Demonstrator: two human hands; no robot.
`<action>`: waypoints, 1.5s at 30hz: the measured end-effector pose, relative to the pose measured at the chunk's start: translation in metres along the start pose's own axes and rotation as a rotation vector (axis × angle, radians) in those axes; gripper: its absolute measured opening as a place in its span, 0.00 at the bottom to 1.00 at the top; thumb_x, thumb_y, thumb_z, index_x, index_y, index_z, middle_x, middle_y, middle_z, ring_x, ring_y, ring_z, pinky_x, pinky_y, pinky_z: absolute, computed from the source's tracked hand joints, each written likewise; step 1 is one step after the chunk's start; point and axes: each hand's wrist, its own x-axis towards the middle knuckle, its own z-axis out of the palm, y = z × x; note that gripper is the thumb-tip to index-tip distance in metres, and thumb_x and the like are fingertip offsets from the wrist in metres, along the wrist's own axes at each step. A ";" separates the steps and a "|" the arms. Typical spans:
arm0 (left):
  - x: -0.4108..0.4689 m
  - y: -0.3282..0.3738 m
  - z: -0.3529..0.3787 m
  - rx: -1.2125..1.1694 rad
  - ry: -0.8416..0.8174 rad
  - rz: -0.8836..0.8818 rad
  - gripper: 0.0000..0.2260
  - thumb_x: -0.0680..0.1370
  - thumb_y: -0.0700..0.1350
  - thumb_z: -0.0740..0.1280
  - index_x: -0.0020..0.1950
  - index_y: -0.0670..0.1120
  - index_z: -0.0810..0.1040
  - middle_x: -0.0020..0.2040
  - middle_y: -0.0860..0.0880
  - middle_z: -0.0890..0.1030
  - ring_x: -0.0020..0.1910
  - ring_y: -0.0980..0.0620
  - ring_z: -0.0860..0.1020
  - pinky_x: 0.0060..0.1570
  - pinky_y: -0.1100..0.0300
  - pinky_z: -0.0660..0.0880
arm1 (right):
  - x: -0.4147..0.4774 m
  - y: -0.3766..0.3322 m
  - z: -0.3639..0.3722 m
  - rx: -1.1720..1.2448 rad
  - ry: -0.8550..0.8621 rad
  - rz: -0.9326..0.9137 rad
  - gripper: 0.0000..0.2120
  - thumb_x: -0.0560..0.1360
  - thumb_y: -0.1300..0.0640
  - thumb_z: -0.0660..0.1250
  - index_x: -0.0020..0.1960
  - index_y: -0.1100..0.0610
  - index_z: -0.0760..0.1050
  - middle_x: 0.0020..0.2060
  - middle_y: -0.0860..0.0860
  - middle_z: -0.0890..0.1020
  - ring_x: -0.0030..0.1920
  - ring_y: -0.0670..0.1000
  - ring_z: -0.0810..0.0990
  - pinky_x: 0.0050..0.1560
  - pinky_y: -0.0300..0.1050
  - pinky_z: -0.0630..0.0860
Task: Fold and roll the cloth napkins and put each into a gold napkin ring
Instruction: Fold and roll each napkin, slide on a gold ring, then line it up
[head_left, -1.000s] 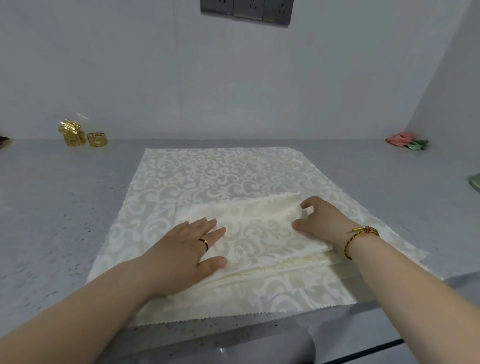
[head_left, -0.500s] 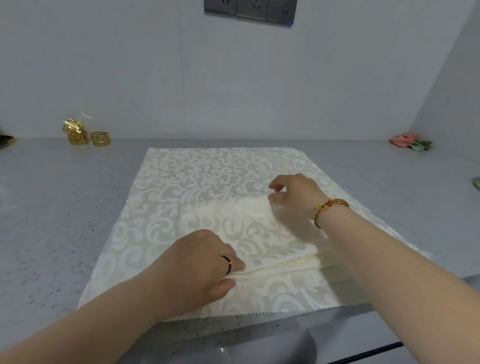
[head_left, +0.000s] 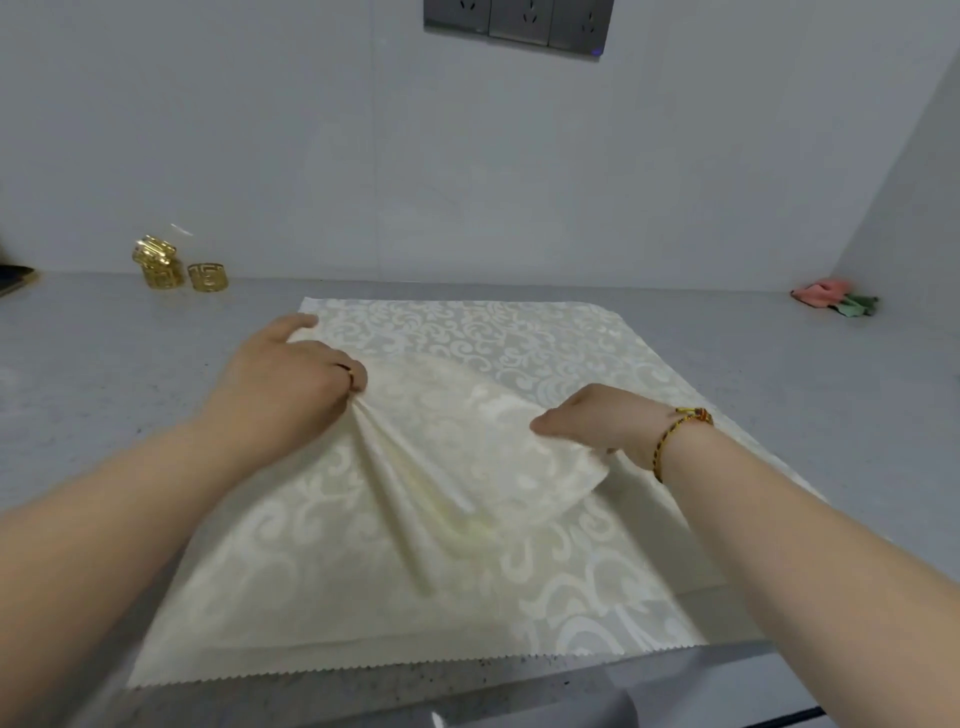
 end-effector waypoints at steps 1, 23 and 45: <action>-0.003 -0.009 0.006 0.019 -0.033 -0.027 0.09 0.56 0.31 0.74 0.24 0.43 0.78 0.27 0.52 0.81 0.24 0.55 0.79 0.51 0.56 0.66 | -0.003 -0.004 0.007 0.042 -0.008 -0.013 0.14 0.72 0.48 0.64 0.39 0.59 0.73 0.35 0.54 0.76 0.33 0.51 0.70 0.38 0.42 0.68; -0.066 0.028 -0.010 -0.405 -0.184 0.010 0.15 0.65 0.50 0.56 0.35 0.57 0.84 0.36 0.61 0.82 0.38 0.62 0.76 0.30 0.68 0.76 | -0.020 0.017 0.059 0.002 0.418 -0.685 0.09 0.72 0.51 0.66 0.48 0.54 0.80 0.41 0.35 0.70 0.44 0.41 0.70 0.49 0.24 0.62; -0.079 0.046 -0.016 -0.440 -0.215 -0.114 0.31 0.75 0.67 0.42 0.49 0.56 0.82 0.46 0.62 0.82 0.52 0.62 0.72 0.47 0.69 0.73 | -0.037 0.038 0.041 -0.613 0.293 -0.902 0.23 0.62 0.47 0.57 0.53 0.49 0.79 0.58 0.47 0.79 0.56 0.45 0.71 0.55 0.33 0.70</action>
